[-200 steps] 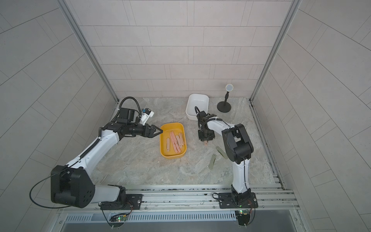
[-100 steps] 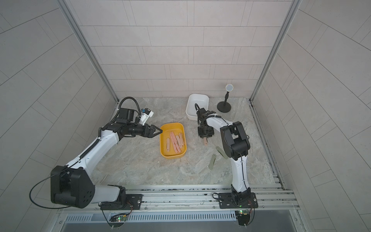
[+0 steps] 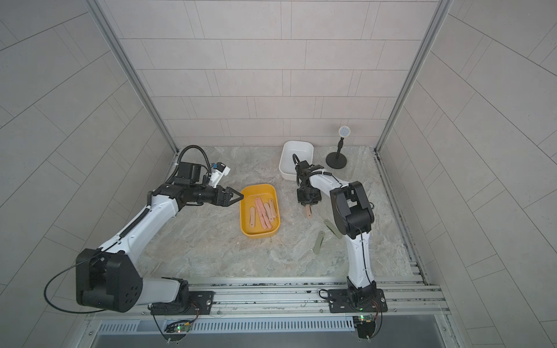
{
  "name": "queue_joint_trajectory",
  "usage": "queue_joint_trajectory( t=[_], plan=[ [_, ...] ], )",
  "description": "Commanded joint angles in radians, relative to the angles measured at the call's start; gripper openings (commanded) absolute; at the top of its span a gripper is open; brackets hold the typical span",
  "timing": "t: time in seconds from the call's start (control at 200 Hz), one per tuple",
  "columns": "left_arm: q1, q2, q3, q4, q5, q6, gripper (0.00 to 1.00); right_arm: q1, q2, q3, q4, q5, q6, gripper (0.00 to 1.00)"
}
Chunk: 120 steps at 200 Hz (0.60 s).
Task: Place the fruit knives into the storage box by color
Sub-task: Pick up the fruit knife from the center of the board.
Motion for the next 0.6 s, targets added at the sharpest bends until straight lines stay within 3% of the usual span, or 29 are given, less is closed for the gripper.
queue_joint_trajectory(
  t=[0.0,0.2,0.595],
  plan=[
    [0.005,-0.023,-0.010,0.016,0.010,0.002,0.88,-0.005,0.041,-0.003,-0.013,0.018,-0.014,0.28],
    [0.006,-0.020,-0.007,0.016,0.011,0.000,0.88,-0.003,0.015,-0.003,-0.023,0.014,-0.016,0.21],
    [0.046,-0.029,0.012,-0.004,0.022,-0.003,0.88,0.036,-0.090,0.018,-0.078,0.019,-0.009,0.21]
  ],
)
